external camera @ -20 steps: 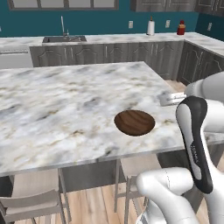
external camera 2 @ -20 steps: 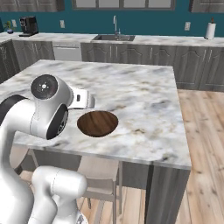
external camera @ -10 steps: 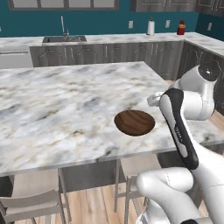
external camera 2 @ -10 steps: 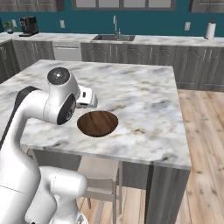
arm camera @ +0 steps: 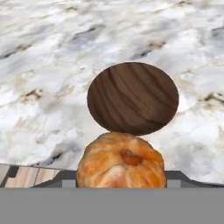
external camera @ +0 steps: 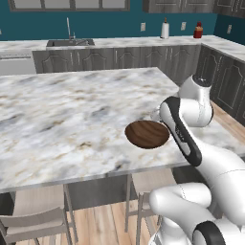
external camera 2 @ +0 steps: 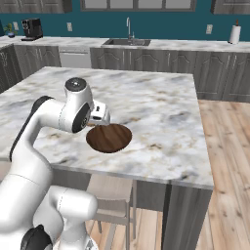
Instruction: Retrieve the tangerine and mango from the fridge and place them into the bowl on the dining table.
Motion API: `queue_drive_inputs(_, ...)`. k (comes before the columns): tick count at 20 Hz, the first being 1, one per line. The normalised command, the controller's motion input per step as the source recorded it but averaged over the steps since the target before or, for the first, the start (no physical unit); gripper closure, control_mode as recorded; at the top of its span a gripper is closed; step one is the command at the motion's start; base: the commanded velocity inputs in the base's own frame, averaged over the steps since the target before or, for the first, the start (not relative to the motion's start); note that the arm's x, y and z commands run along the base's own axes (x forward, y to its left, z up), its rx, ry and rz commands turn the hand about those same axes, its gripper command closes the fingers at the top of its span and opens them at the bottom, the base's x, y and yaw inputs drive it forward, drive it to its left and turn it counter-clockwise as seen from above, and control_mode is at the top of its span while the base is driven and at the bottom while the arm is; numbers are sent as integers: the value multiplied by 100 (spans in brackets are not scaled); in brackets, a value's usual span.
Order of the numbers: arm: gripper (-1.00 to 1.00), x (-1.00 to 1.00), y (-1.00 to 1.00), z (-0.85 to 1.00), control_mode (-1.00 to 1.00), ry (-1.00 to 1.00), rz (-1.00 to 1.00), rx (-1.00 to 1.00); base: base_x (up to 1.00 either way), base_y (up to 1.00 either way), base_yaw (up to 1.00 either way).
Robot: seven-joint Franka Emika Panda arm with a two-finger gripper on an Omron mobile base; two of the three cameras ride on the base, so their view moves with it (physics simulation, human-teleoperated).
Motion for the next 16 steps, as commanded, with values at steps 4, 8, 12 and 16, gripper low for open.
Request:
queue_drive_inputs(4,100,49,4,-49,-100,10,0,0,0,0,0)
queue_drive_inputs(8,100,46,1,-46,-100,7,0,0,0,0,0)
queue_drive_inputs(12,100,45,0,-44,-100,4,0,0,0,0,0)
queue_drive_inputs(16,100,46,1,-44,-100,3,0,0,0,0,0)
